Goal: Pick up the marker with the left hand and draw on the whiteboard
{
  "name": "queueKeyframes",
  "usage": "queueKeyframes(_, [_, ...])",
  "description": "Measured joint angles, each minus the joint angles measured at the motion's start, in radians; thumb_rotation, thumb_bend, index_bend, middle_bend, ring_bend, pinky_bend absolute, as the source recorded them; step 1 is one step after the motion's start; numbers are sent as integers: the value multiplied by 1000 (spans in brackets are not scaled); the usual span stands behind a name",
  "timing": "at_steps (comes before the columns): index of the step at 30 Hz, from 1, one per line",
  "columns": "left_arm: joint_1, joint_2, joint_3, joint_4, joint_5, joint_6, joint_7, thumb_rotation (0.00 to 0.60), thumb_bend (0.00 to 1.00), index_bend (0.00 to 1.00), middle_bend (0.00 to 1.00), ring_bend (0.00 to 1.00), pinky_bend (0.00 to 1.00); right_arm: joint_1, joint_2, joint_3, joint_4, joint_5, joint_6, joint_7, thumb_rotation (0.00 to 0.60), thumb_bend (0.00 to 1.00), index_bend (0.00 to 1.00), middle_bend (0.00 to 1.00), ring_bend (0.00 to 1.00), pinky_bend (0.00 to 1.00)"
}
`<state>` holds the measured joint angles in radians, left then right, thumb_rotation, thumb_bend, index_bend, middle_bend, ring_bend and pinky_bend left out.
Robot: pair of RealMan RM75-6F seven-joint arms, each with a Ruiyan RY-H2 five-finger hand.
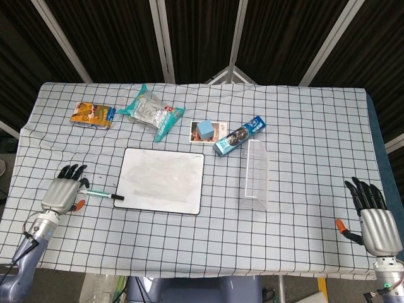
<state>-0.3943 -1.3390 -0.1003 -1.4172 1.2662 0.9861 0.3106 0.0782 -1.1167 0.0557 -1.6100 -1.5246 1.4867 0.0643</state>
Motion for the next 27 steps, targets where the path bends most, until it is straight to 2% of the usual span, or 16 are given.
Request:
queueKeyframes(21, [-70,-126,2,64,-74,-48,72,600,469,439,70,0,0,-2,5,2,-6,5,-3,6,600,300,0,0,0,0])
queueKeyframes(27, [-81,-141,3,71,-88,-49,80,600,472,485,74,0,0,-3,5,1,-6,4,-1,9,600,300,0,0,0,0])
